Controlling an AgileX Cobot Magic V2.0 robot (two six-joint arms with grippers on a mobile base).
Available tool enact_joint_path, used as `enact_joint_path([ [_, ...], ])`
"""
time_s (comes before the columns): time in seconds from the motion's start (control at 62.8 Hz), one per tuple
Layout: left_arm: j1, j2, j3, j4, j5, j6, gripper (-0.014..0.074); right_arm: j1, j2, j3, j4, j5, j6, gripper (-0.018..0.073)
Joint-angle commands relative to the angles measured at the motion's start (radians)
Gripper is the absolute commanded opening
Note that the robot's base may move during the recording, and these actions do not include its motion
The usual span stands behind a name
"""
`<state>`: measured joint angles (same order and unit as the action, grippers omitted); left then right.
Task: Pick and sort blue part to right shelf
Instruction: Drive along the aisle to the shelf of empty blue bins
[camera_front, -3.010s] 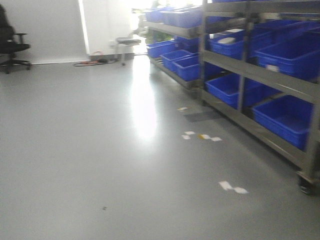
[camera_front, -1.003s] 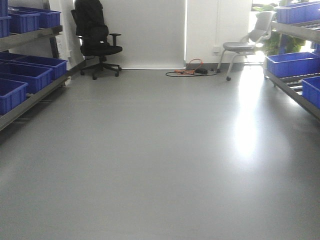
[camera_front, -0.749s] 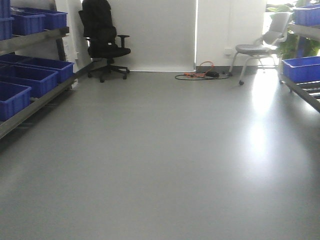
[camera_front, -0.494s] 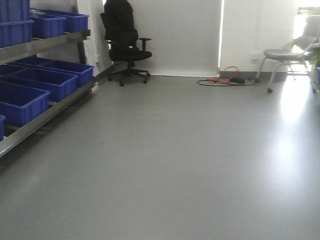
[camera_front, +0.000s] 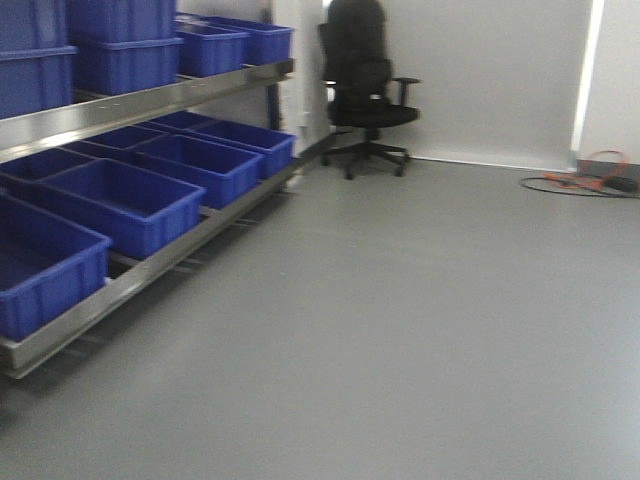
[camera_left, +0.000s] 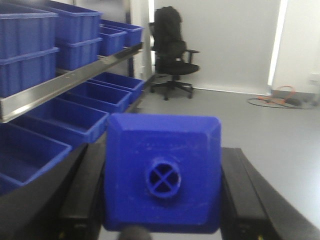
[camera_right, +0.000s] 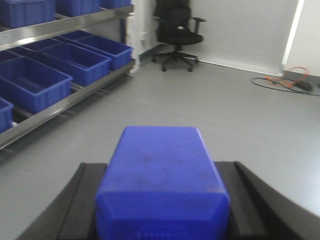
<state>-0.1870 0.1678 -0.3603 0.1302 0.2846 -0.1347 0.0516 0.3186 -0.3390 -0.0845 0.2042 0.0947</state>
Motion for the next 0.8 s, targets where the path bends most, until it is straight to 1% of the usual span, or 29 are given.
enact_joint_path([
  [0.0,0.002,0.010,-0.032,0.005,-0.089,-0.001,0.0407,-0.003,0.006,-0.030,-0.011,-0.090,-0.002,0.0379],
  [0.78,0.002,0.010,-0.032,0.005,-0.089,-0.001,0.0407,-0.003,0.006,-0.030,-0.011,-0.090,-0.002,0.0379],
])
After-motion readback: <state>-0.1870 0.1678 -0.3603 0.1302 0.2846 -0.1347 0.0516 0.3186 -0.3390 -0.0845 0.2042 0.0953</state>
